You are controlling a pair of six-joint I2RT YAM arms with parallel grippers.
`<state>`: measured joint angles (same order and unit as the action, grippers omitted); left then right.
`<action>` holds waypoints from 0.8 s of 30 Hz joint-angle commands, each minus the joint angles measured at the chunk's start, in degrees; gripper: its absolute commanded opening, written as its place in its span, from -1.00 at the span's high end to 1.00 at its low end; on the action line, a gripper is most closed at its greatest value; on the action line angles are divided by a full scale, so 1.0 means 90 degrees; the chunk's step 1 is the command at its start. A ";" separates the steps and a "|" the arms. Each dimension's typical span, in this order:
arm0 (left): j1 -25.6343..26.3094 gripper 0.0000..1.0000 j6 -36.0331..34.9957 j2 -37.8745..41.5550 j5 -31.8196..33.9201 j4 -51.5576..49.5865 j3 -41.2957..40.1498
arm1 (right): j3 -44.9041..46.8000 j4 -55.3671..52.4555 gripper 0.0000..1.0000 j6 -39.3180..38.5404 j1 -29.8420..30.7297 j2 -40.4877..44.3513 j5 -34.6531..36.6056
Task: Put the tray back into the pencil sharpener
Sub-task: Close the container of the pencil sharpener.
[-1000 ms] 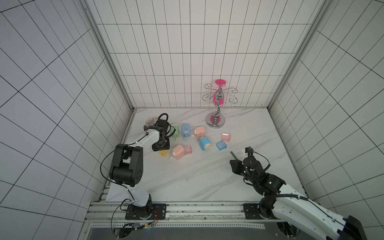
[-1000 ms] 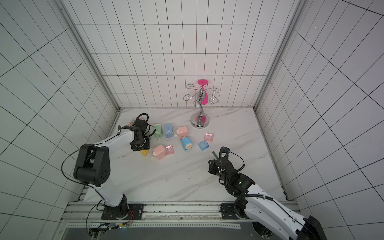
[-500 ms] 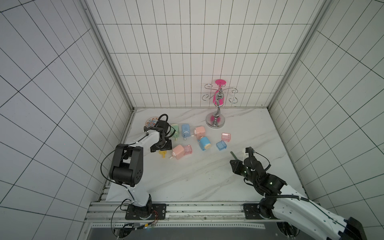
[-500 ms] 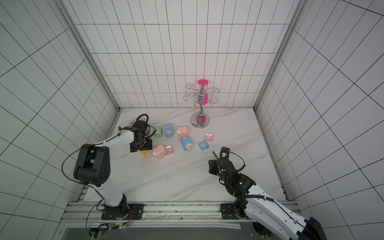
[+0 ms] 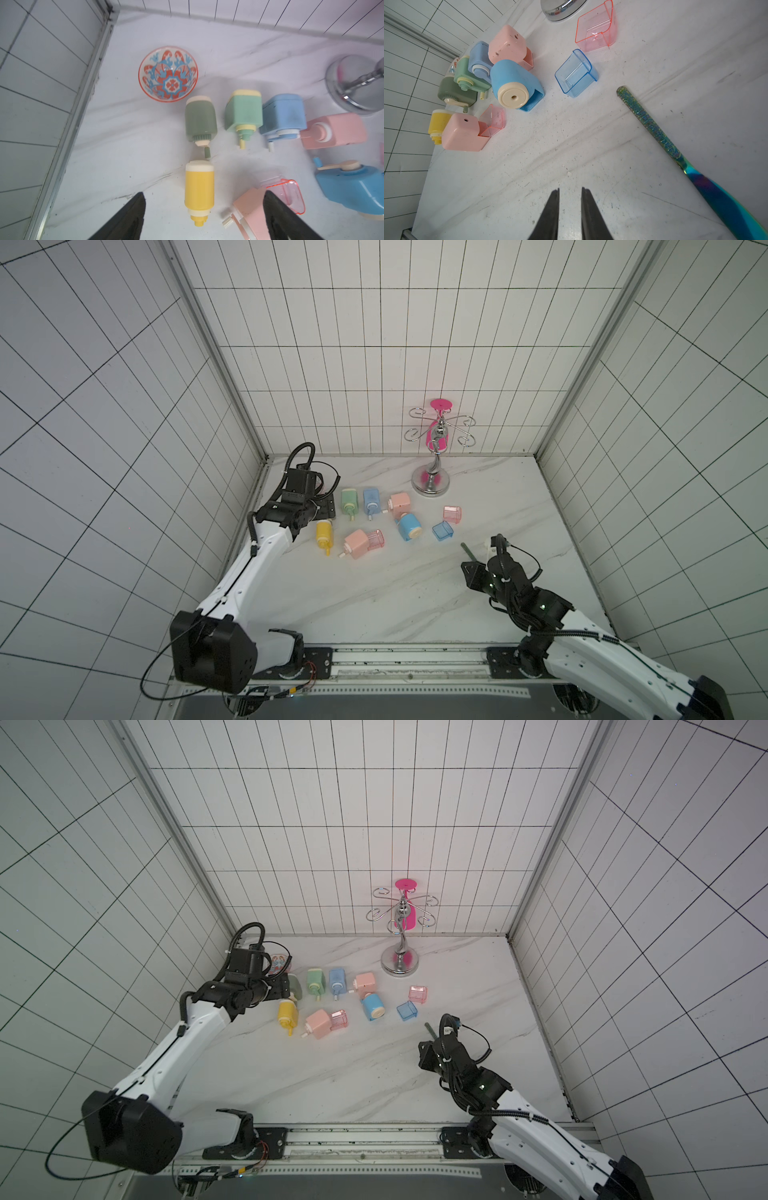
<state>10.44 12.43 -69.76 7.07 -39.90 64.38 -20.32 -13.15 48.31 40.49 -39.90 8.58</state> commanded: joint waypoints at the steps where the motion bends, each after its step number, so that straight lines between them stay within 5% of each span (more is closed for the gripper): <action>1: -0.0005 -0.79 -0.0535 0.0683 -0.0705 0.1196 -0.0640 | -0.0213 -0.0102 0.51 -0.0429 -0.0051 -0.0176 -0.0045; 9: 0.0004 -0.84 -0.1564 0.2824 -0.2199 0.4162 -0.3014 | -0.1212 -0.0213 0.43 -0.1422 -0.0025 -0.1510 -0.0791; 24: 0.0012 -0.90 -0.1941 0.3553 -0.1837 0.3750 -0.3746 | -0.3886 -0.0609 0.37 -0.2438 0.0733 -0.4948 -0.1444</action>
<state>10.44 -3.38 -38.83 -10.50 -7.11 31.73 -49.30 -16.91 28.99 46.00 -81.30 -3.25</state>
